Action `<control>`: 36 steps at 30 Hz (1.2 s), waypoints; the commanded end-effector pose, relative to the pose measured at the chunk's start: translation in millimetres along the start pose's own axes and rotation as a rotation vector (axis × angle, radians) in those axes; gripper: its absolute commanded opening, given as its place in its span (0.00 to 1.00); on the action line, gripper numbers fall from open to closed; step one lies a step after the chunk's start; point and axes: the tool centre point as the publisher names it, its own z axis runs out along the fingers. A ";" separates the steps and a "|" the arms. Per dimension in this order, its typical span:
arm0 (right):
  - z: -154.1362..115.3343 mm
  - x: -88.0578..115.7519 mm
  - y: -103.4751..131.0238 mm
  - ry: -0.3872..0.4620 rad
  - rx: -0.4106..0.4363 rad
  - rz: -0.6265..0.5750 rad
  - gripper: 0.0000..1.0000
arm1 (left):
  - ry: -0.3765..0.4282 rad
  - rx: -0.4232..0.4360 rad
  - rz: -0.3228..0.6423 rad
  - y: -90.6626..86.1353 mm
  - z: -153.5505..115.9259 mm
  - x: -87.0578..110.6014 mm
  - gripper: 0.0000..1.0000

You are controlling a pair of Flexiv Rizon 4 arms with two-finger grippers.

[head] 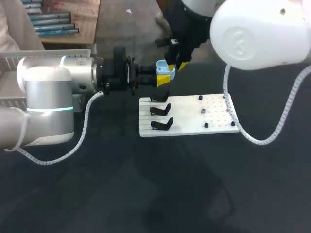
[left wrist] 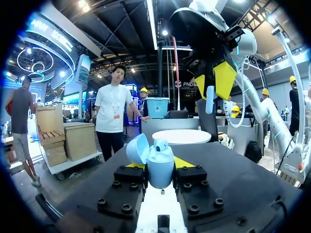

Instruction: Pick up each earbud case from the left stands, insert the matching earbuds, close the lid, and place the case in the box.

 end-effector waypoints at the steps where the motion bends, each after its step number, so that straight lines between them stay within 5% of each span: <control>1: 7.1 -16.9 6.7 0.030 0.000 -0.027 0.00 | -0.005 -0.008 0.005 -2.1 0.4 0.9 0.00; 16: 27.9 -38.2 7.3 0.036 0.043 -0.031 0.00 | -0.005 -0.008 0.005 -2.1 0.4 0.9 0.00; 36: 32.3 -39.8 7.7 0.037 0.051 -0.027 0.00 | -0.005 -0.008 0.005 -2.1 0.4 0.9 0.00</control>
